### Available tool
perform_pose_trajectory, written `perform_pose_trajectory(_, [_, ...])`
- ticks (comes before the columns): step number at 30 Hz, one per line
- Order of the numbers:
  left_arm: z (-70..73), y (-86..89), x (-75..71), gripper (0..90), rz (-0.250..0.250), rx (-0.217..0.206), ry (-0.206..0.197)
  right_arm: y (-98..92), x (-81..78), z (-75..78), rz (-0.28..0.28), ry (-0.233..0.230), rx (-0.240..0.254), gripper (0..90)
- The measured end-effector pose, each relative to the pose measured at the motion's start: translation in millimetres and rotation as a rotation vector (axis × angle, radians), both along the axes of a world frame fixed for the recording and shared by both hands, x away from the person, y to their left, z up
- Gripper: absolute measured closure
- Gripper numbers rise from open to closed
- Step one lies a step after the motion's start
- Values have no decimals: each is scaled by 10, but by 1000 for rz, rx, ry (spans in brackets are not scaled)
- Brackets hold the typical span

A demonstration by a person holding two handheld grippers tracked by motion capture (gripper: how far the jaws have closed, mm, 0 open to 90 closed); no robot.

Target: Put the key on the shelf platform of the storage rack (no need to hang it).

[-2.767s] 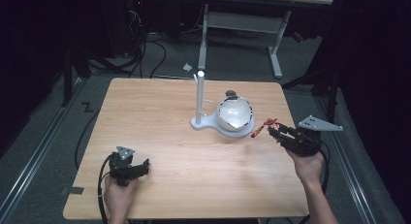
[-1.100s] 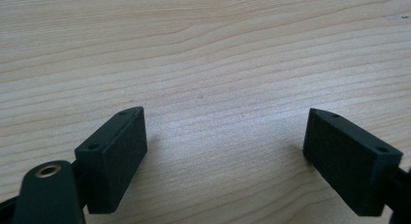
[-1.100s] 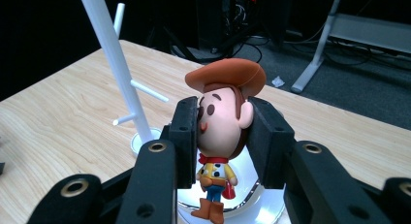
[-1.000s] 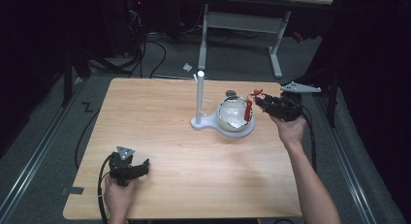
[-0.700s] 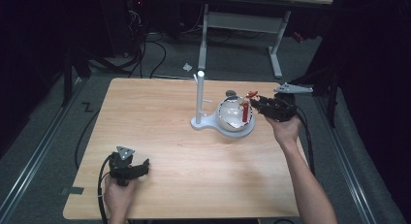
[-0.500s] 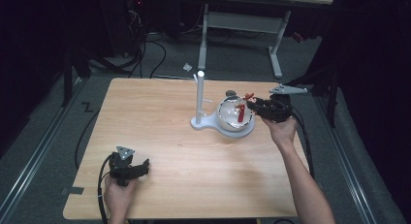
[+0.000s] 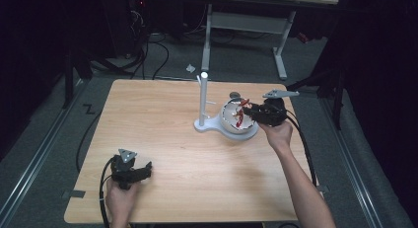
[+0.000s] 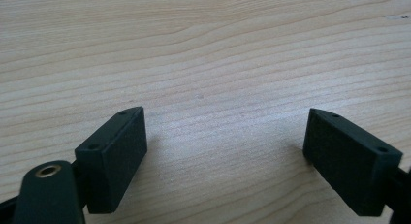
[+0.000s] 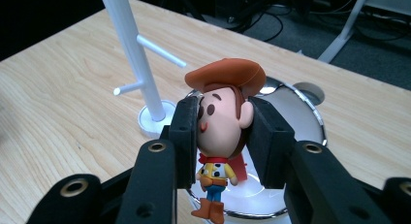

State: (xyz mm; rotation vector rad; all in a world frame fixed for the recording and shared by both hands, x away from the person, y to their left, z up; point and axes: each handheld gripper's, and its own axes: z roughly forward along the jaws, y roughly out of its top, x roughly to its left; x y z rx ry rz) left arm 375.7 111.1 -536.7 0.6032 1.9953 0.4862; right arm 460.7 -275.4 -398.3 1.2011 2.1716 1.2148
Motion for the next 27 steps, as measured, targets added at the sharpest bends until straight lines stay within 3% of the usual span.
perform_pose_trajectory(3, [1,-1,0,160,0,-2,1,30,15,-45,2,4,-9,663])
perform_pose_trajectory(9, [1,-1,0,160,1,-2,1,50,83,-262,-10,56,-12,663])
perform_pose_trajectory(27, [1,-1,0,160,0,-2,1,158,226,-487,-21,111,-44,659])
